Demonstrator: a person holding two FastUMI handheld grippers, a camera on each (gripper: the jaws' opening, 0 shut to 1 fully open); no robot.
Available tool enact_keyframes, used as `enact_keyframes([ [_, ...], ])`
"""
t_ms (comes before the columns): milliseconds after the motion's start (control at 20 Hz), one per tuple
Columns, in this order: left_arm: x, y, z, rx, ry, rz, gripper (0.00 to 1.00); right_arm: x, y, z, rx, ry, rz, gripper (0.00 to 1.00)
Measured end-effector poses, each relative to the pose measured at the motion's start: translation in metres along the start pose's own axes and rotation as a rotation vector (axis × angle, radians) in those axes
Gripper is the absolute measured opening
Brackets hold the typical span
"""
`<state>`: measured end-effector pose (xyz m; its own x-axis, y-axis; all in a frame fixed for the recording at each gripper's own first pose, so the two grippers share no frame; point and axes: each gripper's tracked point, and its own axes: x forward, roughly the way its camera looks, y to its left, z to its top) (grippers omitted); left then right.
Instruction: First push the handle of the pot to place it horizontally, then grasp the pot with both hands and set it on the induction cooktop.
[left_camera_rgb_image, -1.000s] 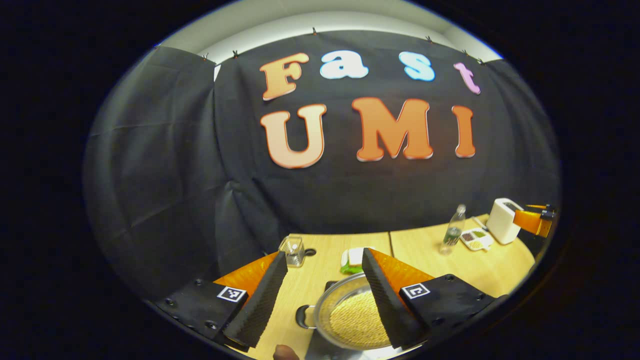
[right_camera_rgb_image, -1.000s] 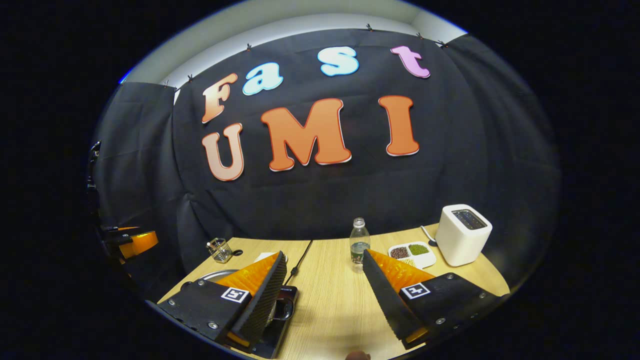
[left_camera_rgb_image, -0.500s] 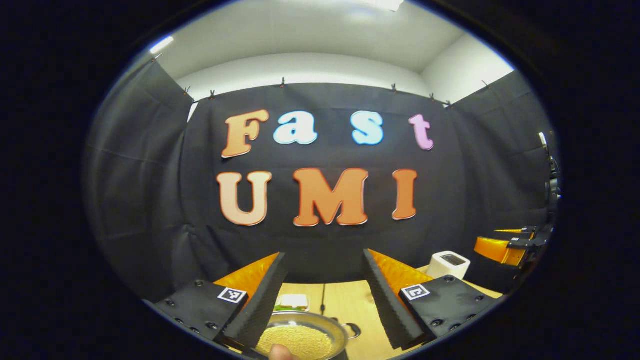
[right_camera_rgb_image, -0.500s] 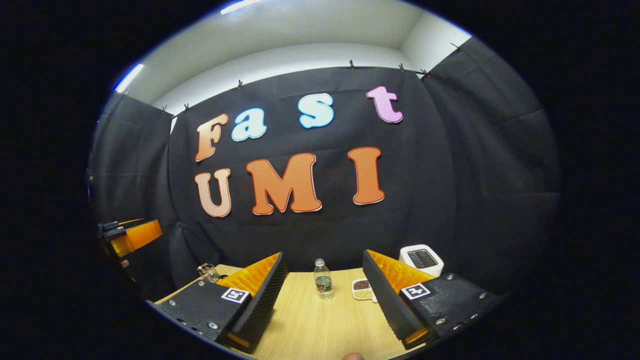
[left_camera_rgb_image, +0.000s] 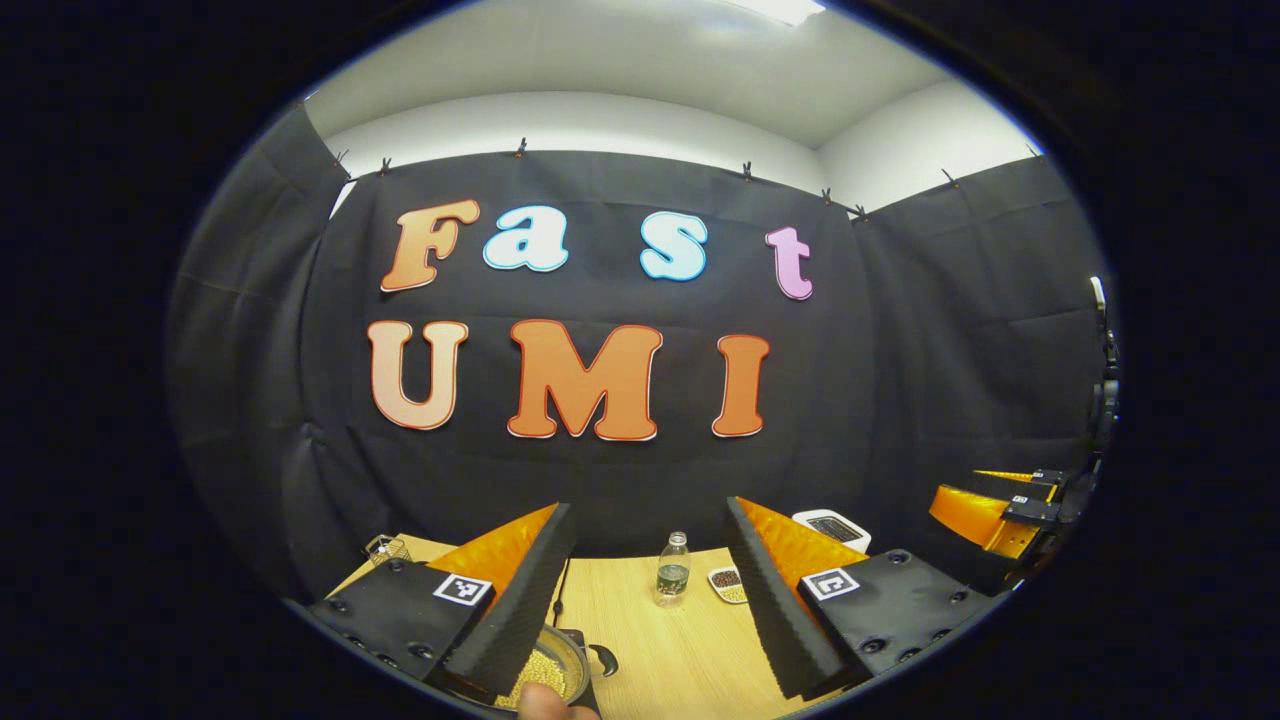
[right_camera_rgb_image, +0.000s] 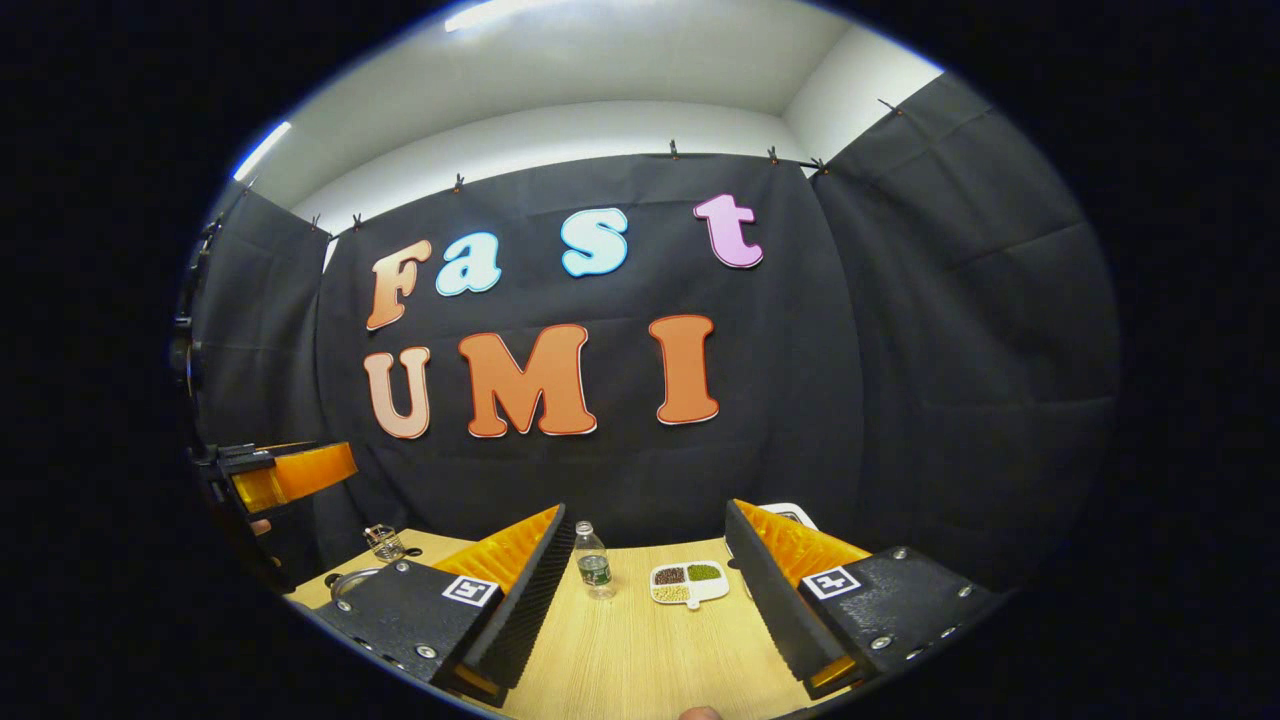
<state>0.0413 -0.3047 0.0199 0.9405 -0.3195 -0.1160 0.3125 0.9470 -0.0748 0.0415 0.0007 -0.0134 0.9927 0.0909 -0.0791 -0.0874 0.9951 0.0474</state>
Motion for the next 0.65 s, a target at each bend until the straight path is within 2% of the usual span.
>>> enact_keyframes([
  [50, 0.0, 0.001, -0.002, 0.005, 0.008, 0.007, 0.93, -0.001, 0.0, -0.001, 0.005, 0.002, 0.006, 0.95],
  [100, -0.001, 0.001, -0.006, 0.012, 0.018, 0.01, 1.0, 0.0, -0.001, -0.002, 0.007, 0.002, 0.01, 0.95],
  [200, -0.001, 0.001, -0.01, 0.022, 0.028, 0.017, 0.93, 0.0, 0.0, -0.002, 0.013, -0.002, 0.018, 0.95],
  [250, -0.002, 0.001, -0.01, 0.021, 0.028, 0.022, 1.0, 0.0, 0.001, -0.003, 0.012, -0.001, 0.025, 0.95],
  [650, -0.012, 0.003, -0.026, 0.022, 0.054, 0.057, 0.97, -0.013, -0.01, 0.004, 0.039, -0.029, 0.026, 0.95],
])
